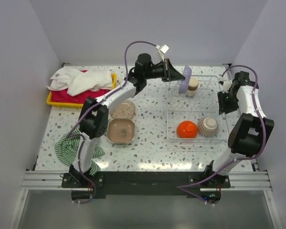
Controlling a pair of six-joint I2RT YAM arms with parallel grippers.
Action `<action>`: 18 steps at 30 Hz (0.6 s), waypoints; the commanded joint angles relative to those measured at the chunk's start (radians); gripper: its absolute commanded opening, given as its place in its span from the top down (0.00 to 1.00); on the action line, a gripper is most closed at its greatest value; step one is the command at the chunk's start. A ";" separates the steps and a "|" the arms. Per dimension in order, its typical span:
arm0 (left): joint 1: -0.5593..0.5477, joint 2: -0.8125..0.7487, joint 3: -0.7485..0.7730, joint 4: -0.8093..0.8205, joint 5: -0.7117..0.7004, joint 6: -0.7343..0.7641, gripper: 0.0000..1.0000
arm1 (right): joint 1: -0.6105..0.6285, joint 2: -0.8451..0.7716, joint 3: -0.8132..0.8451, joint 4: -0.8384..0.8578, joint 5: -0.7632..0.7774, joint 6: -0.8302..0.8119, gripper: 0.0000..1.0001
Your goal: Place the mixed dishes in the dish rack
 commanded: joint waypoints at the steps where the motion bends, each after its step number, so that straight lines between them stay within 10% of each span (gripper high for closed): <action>1: 0.009 -0.131 0.022 0.036 -0.035 -0.006 1.00 | 0.009 -0.016 -0.012 0.023 -0.050 0.023 0.70; 8: 0.026 -0.206 -0.020 0.009 -0.040 0.040 1.00 | 0.074 -0.026 -0.046 0.043 -0.073 0.023 0.94; 18: 0.046 -0.275 -0.013 -0.111 -0.104 0.158 1.00 | 0.210 -0.039 -0.069 0.058 -0.080 0.055 1.00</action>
